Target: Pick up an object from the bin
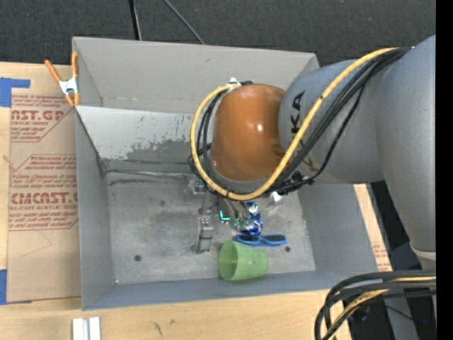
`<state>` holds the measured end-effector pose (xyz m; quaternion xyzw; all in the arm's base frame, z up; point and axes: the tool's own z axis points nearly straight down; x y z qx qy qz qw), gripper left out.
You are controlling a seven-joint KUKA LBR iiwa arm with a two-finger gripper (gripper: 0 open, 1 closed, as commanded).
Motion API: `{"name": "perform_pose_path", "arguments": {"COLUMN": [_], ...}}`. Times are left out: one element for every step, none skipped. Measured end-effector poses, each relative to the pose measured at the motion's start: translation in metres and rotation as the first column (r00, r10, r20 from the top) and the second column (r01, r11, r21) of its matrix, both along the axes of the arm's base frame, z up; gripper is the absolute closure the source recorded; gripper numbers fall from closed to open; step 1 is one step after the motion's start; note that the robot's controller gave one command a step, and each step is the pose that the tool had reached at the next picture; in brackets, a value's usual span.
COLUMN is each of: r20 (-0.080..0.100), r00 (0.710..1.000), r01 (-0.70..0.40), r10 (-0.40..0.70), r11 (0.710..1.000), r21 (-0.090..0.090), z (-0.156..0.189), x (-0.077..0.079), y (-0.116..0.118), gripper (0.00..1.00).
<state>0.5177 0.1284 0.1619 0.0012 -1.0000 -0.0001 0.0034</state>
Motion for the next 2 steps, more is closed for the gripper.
{"name": "perform_pose_path", "arguments": {"r20": [0.002, 0.003], "r00": [1.000, 0.984], "r01": [0.001, 0.179], "r10": [-0.001, -0.179], "r11": [1.000, 0.984], "r21": [-0.001, -0.002], "z": [-0.027, -0.070], "x": [-0.023, -0.040], "y": [-0.053, -0.082], "gripper": [0.00, 0.00]}}
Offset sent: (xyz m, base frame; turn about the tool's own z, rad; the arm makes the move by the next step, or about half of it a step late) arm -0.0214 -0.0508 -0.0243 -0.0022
